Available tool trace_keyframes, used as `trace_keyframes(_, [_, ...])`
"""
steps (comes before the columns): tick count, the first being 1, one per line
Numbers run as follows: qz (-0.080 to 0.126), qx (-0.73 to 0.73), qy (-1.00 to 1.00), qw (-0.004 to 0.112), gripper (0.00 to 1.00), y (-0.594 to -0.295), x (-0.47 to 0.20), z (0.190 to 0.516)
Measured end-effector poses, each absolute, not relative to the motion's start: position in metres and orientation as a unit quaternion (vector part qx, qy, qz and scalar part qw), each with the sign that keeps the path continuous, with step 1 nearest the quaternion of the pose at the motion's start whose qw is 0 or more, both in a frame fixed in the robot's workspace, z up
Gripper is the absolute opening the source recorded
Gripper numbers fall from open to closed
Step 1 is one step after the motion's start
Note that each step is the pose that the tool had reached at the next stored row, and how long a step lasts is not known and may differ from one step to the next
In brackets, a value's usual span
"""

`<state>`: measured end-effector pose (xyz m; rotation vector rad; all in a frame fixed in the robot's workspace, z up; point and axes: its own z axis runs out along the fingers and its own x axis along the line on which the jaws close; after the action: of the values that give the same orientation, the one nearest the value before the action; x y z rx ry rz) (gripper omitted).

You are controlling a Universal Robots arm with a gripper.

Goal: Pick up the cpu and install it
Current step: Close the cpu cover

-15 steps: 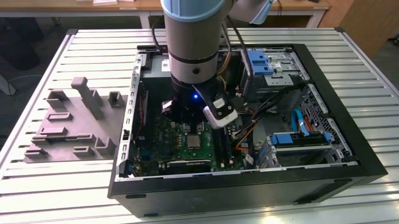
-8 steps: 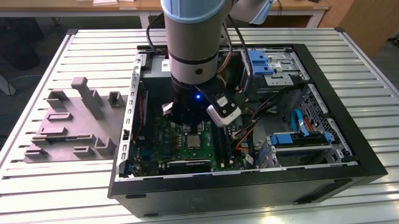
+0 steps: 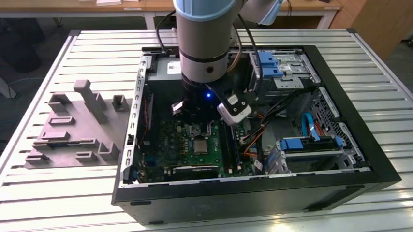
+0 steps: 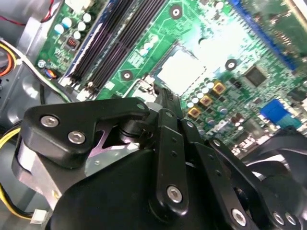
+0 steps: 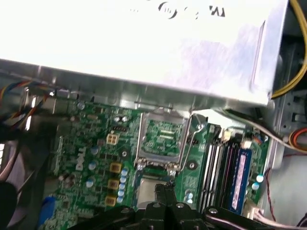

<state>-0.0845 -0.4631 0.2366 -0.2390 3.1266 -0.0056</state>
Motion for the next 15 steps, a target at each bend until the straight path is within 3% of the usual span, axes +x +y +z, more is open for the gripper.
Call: trace_keyframes(15, [-0.001, -0.189, 0.982, 0.003, 0.11, -0.4604, -0.0838, 0.2321])
